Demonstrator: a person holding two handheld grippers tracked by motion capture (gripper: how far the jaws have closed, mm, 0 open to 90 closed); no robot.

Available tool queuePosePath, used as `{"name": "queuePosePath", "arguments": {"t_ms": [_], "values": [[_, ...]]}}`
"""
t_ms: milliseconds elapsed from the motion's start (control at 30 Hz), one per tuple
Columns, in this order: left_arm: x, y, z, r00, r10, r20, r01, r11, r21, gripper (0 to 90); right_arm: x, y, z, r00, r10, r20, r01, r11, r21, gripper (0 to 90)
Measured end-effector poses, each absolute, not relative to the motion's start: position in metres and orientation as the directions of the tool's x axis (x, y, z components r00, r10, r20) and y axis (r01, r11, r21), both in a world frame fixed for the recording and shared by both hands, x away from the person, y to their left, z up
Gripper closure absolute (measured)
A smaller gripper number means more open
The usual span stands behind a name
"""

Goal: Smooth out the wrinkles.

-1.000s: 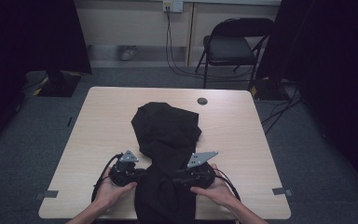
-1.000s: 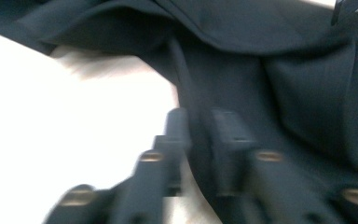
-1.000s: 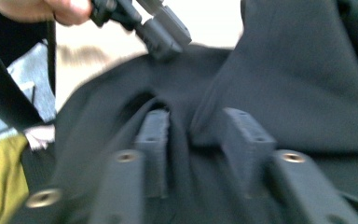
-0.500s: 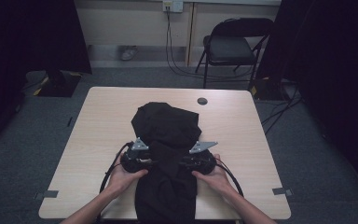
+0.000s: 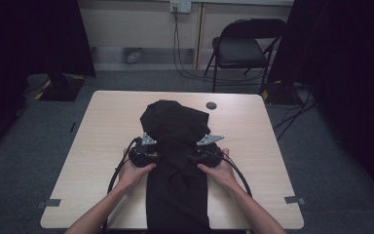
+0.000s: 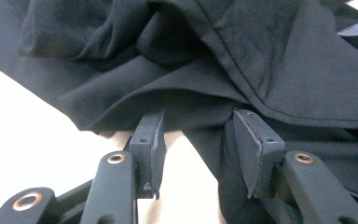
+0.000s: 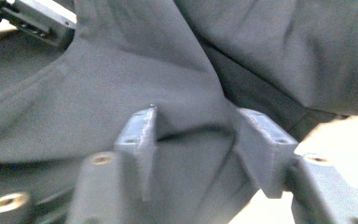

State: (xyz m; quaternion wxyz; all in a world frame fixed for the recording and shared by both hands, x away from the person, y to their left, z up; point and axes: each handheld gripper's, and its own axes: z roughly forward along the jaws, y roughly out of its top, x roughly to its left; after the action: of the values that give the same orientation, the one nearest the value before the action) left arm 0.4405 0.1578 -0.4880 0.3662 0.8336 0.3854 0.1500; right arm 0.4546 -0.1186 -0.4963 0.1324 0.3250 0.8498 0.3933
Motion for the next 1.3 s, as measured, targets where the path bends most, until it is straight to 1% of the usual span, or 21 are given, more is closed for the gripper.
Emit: {"name": "queuePosePath", "arguments": {"t_ms": [33,100,167,233,267,367,400,500,600,700,767,833,867,900,933,967,1000,1033,1133,1233,1300], "values": [[0.440,0.162,-0.484,0.655,0.754,-0.048,0.526,-0.409,0.746,55.1,0.454,-0.123,-0.492,-0.762,0.646,0.043,0.436,0.463,0.772,47.1],[0.440,0.171,-0.473,0.645,0.759,-0.087,0.511,-0.343,0.788,55.3,0.456,-0.134,-0.480,-0.744,0.664,0.071,0.433,0.399,0.808,46.5],[0.447,0.177,-0.462,0.644,0.761,-0.082,0.491,-0.329,0.807,55.3,0.464,-0.144,-0.469,-0.717,0.693,0.074,0.432,0.358,0.828,45.5],[0.456,0.180,-0.453,0.615,0.783,-0.095,0.482,-0.278,0.831,56.0,0.474,-0.150,-0.461,-0.698,0.713,0.065,0.429,0.344,0.835,43.7],[0.462,0.181,-0.449,0.618,0.780,-0.096,0.478,-0.275,0.834,56.0,0.480,-0.151,-0.458,-0.690,0.722,0.060,0.426,0.338,0.839,41.9],[0.483,0.179,-0.447,0.587,0.799,-0.133,0.490,-0.220,0.844,52.2,0.498,-0.148,-0.455,-0.673,0.736,0.071,0.443,0.325,0.835,37.8],[0.490,0.178,-0.448,0.578,0.806,-0.131,0.492,-0.217,0.843,51.6,0.504,-0.146,-0.455,-0.670,0.739,0.069,0.447,0.328,0.832,36.4],[0.510,0.174,-0.455,0.567,0.810,-0.148,0.528,-0.219,0.821,44.0,0.515,-0.136,-0.459,-0.668,0.739,0.094,0.455,0.305,0.837,33.8],[0.521,0.173,-0.461,0.551,0.822,-0.145,0.546,-0.224,0.808,37.8,0.524,-0.127,-0.466,-0.661,0.745,0.084,0.471,0.325,0.820,31.0],[0.530,0.166,-0.468,0.556,0.821,-0.129,0.563,-0.258,0.785,36.2,0.535,-0.122,-0.473,-0.640,0.759,0.120,0.510,0.302,0.806,30.8],[0.533,0.163,-0.473,0.564,0.814,-0.138,0.574,-0.266,0.775,36.3,0.540,-0.120,-0.477,-0.628,0.765,0.141,0.529,0.287,0.799,30.6],[0.534,0.156,-0.480,0.578,0.808,-0.114,0.580,-0.308,0.754,40.3,0.542,-0.117,-0.481,-0.625,0.766,0.150,0.544,0.290,0.788,34.0],[0.534,0.155,-0.482,0.583,0.802,-0.127,0.580,-0.303,0.756,44.0,0.541,-0.115,-0.483,-0.629,0.765,0.138,0.543,0.305,0.782,37.6],[0.534,0.154,-0.483,0.578,0.807,-0.121,0.582,-0.303,0.754,51.3,0.541,-0.113,-0.485,-0.631,0.766,0.126,0.542,0.319,0.777,45.9],[0.534,0.155,-0.482,0.574,0.812,-0.111,0.580,-0.306,0.755,58.1,0.539,-0.112,-0.484,-0.623,0.777,0.092,0.530,0.332,0.781,58.4],[0.534,0.156,-0.480,0.575,0.810,-0.117,0.571,-0.294,0.767,64.3,0.538,-0.114,-0.483,-0.619,0.780,0.091,0.516,0.317,0.796,65.8],[0.533,0.158,-0.477,0.581,0.807,-0.104,0.555,-0.300,0.776,73.6,0.537,-0.117,-0.480,-0.618,0.778,0.110,0.513,0.294,0.807,70.6],[0.531,0.160,-0.472,0.582,0.805,-0.114,0.543,-0.281,0.791,77.5,0.537,-0.119,-0.476,-0.617,0.779,0.110,0.504,0.284,0.816,74.2],[0.526,0.163,-0.453,0.595,0.796,-0.115,0.495,-0.249,0.832,81.0,0.536,-0.123,-0.461,-0.626,0.769,0.131,0.482,0.250,0.840,78.3],[0.520,0.165,-0.427,0.609,0.786,-0.109,0.445,-0.225,0.867,81.3,0.535,-0.126,-0.438,-0.643,0.755,0.129,0.443,0.230,0.867,78.8],[0.515,0.167,-0.406,0.629,0.772,-0.086,0.410,-0.236,0.881,81.3,0.531,-0.130,-0.419,-0.652,0.748,0.125,0.415,0.213,0.885,79.2]]}}
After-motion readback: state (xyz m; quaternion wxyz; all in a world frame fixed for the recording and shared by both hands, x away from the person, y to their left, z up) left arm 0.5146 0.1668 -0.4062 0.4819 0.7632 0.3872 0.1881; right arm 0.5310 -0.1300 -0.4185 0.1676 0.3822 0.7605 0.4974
